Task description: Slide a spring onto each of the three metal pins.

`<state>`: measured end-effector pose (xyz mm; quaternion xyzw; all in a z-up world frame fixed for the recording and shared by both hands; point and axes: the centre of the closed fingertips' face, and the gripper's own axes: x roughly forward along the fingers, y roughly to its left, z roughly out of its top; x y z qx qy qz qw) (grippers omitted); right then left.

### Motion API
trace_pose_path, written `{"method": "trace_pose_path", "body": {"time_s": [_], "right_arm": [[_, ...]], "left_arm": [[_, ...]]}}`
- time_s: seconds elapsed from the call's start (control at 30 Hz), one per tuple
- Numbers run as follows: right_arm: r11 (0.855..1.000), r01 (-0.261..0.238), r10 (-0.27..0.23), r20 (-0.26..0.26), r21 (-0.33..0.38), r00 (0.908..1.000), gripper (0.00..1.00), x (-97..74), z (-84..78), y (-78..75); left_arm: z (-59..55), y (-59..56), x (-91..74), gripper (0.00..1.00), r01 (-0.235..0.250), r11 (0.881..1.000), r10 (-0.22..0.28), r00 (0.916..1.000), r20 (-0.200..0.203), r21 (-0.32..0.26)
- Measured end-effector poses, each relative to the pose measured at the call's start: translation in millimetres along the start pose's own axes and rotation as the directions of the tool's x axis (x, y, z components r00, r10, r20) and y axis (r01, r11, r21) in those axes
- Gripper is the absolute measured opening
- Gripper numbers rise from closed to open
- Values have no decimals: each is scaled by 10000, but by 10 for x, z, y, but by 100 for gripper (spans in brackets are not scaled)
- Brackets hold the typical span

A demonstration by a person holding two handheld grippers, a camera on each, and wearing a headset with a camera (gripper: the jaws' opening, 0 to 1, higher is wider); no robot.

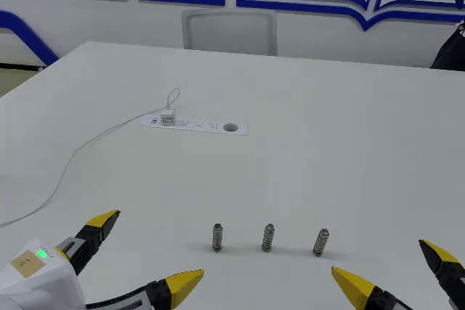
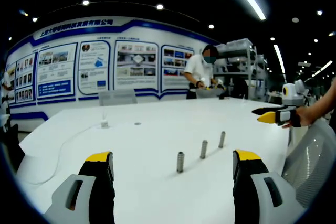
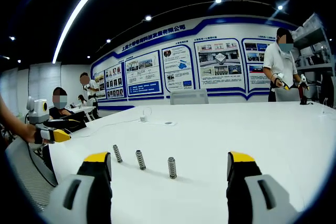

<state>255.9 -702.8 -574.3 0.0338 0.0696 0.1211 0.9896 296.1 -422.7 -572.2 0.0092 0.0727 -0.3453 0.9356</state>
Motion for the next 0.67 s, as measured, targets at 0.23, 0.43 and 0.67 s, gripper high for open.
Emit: {"method": "trace_pose_path", "body": {"time_s": [0.23, 0.43, 0.67], "right_arm": [[10000, 80, -80, 34, -3, 10000, 92, -8, 14, -18], [10000, 31, -31, -60, -52, 10000, 92, -5, -2, -5], [9999, 14, -16, -157, -102, 9999, 91, 2, -28, -4]], "left_arm": [[-14, -14, 3, 96, 63, 10000, -63, 10000, -65, 16], [-40, -35, 13, 96, 155, 9999, -154, 9997, -183, 42], [-70, -77, 25, 95, 326, 9994, -323, 9990, -318, 106]]}}
